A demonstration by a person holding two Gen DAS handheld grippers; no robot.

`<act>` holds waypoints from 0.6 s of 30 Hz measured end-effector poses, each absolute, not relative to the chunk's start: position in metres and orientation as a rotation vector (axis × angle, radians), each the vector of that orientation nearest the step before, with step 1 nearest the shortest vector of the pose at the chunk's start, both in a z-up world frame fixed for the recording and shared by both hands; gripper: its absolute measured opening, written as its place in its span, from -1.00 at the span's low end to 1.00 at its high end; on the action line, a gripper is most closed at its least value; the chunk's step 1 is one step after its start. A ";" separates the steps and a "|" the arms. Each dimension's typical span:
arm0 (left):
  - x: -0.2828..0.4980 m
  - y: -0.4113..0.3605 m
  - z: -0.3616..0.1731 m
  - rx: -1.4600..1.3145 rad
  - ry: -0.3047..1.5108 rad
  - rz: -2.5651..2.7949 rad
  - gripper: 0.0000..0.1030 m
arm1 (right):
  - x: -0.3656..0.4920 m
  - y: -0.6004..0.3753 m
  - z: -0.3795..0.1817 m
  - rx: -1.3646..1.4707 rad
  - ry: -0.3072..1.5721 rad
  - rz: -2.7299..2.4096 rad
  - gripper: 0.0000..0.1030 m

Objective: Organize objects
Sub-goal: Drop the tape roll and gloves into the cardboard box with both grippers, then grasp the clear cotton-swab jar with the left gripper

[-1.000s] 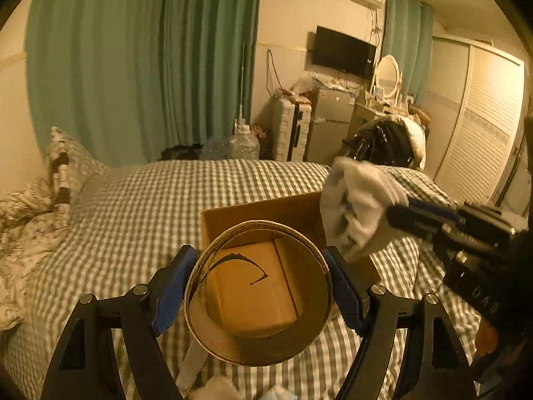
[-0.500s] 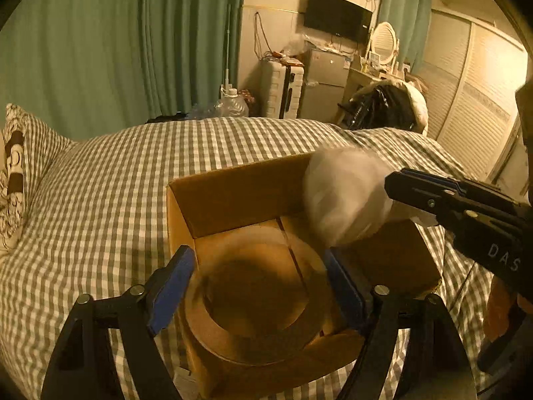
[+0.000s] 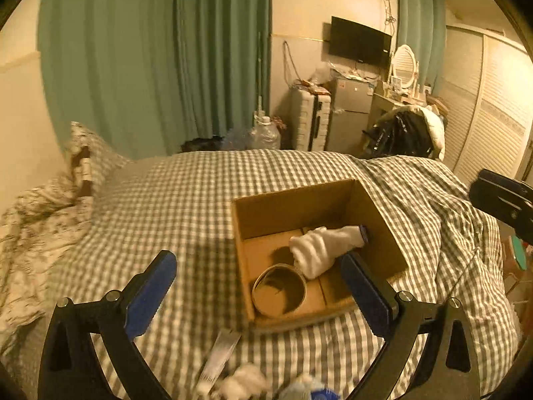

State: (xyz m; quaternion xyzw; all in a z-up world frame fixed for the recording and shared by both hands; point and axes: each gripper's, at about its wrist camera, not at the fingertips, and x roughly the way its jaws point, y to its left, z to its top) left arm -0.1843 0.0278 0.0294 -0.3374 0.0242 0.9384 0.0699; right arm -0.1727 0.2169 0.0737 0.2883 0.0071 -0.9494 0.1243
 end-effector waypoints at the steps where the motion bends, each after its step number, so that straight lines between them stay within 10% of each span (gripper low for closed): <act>1: -0.172 0.025 0.035 -1.013 0.078 2.843 0.98 | -0.160 0.216 0.078 0.840 0.035 -2.772 0.30; 18: -0.037 0.027 -0.016 -1.104 0.073 2.891 1.00 | -0.021 0.204 0.024 0.954 0.140 -2.832 0.72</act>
